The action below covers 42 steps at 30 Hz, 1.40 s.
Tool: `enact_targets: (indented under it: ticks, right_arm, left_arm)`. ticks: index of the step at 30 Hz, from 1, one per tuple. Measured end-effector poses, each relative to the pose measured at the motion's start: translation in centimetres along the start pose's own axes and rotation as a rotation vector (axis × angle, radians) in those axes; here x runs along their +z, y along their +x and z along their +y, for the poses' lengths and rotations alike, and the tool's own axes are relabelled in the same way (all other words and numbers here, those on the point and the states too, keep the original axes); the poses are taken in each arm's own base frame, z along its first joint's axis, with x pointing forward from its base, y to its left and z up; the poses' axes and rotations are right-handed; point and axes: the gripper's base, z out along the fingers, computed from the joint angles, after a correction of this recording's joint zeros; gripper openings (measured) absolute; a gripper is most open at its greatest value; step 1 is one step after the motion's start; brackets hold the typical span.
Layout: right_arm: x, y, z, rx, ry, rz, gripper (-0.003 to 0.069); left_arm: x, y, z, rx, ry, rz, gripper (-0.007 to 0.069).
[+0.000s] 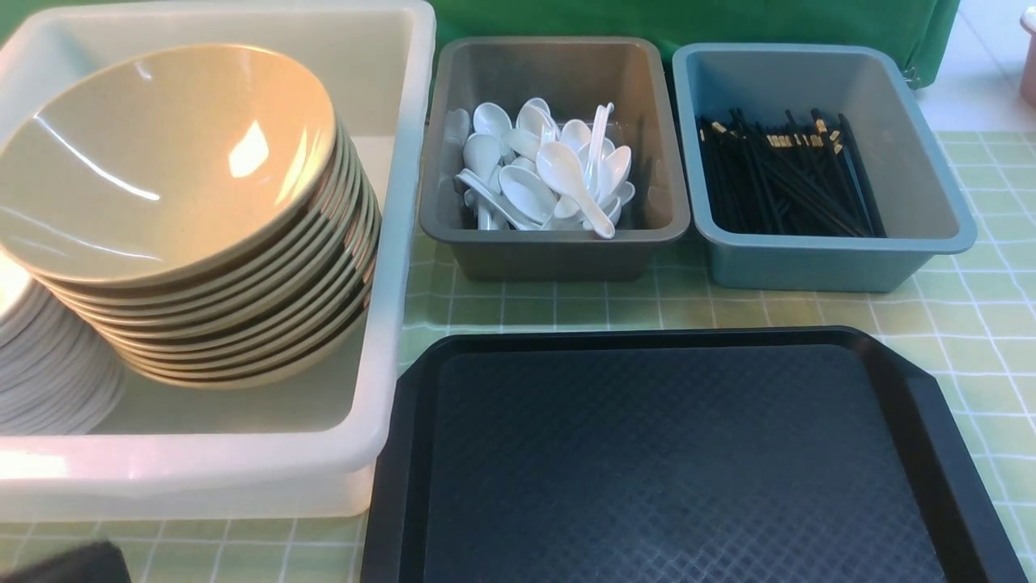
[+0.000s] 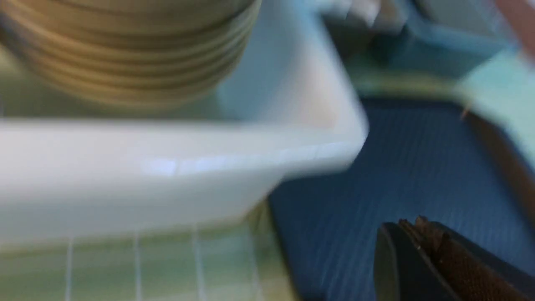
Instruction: On green table put chopsticks spoon bowls plates into blue grey white boxes.
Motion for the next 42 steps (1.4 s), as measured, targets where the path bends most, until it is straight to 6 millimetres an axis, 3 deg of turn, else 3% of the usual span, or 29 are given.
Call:
enact_targets:
  ticks: [5,22,27,29,33,34,37,42]
  right_arm:
    - [0.3,0.1,0.1,-0.018,-0.009,-0.032,0.0027]
    - [0.7,1.2,0.1,-0.032,-0.005,0.003,0.0039]
    - [0.7,1.2,0.1,-0.032,-0.005,0.003,0.0047]
    - [0.7,1.2,0.1,-0.033,-0.005,0.002,0.0047]
    - [0.7,1.2,0.1,-0.033,-0.005,0.002,0.0047]
    - [0.7,1.2,0.1,-0.033,-0.005,0.002,0.0047]
    - [0.7,1.2,0.1,-0.033,-0.005,0.003,0.0047]
    - [0.7,1.2,0.1,-0.034,-0.004,0.003,0.0047]
  left_arm:
    - [-0.3,-0.8,-0.1,-0.003,0.006,-0.112,-0.0001]
    - [-0.3,-0.8,-0.1,-0.003,0.006,-0.113,-0.0001]
    - [0.5,-0.6,1.2,0.170,-0.100,-0.155,-0.0001]
    - [1.4,0.0,2.2,0.268,-0.171,-0.197,-0.0001]
    - [3.6,3.2,4.5,0.391,-0.280,-0.276,-0.0001]
    - [3.7,3.3,4.6,0.390,-0.283,-0.277,-0.0001]
    - [5.9,6.7,6.3,0.357,-0.342,-0.239,-0.0001]
    - [6.5,8.5,6.9,0.297,-0.353,-0.126,-0.0001]
